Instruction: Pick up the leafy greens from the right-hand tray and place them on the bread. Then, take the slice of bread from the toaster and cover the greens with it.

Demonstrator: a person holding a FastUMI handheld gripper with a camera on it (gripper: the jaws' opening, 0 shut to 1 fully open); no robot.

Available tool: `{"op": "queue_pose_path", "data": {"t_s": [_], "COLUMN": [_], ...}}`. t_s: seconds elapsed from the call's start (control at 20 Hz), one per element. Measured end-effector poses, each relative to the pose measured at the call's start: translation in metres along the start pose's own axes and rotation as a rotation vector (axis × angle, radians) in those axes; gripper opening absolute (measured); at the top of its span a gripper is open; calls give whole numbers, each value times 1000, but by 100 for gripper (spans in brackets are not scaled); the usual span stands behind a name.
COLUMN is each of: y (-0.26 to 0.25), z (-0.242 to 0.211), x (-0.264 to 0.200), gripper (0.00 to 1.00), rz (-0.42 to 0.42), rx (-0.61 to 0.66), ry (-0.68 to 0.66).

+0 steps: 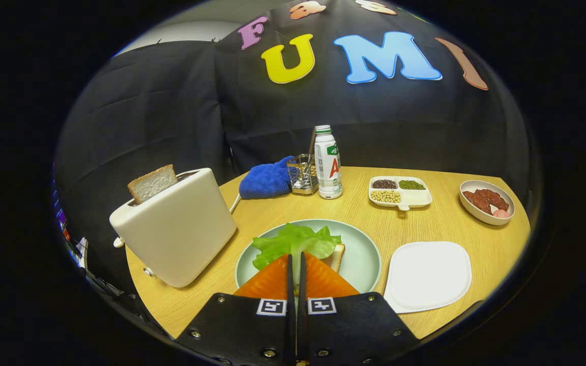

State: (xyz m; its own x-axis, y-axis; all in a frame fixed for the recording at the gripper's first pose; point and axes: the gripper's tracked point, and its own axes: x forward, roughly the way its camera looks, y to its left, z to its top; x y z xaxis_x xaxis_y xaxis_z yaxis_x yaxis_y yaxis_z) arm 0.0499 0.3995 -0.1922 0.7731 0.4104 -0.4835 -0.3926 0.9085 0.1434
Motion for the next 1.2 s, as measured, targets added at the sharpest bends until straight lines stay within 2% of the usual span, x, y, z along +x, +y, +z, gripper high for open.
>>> {"op": "queue_pose_path", "data": {"t_s": [0.15, 0.3, 0.35, 0.4, 0.45, 0.5, 0.55, 0.65, 0.8, 0.95, 1.2], "y": [-9, -14, -20, -21, -24, -26, -27, -30, -29, -19, 23], "z": [-11, -20, -22, -23, -24, -21, -18, -10, 5, 18, 47], "x": [5, 9, 8, 8, 8, 6, 4, -4, -25, -45, -68], "gripper": [3, 14, 15, 22, 41, 42, 47, 47, 57, 59, 59], "rz": [-41, -64, -84, -98, -111, -115, -117, -135, -186, -225, -205], "rx": [-18, -11, -16, -19, -20, -10, 4, 25, 6, -3, 24], "ry": [25, 42, 49, 53, 48, 38, 21, -23, -95, -165, -267]}}
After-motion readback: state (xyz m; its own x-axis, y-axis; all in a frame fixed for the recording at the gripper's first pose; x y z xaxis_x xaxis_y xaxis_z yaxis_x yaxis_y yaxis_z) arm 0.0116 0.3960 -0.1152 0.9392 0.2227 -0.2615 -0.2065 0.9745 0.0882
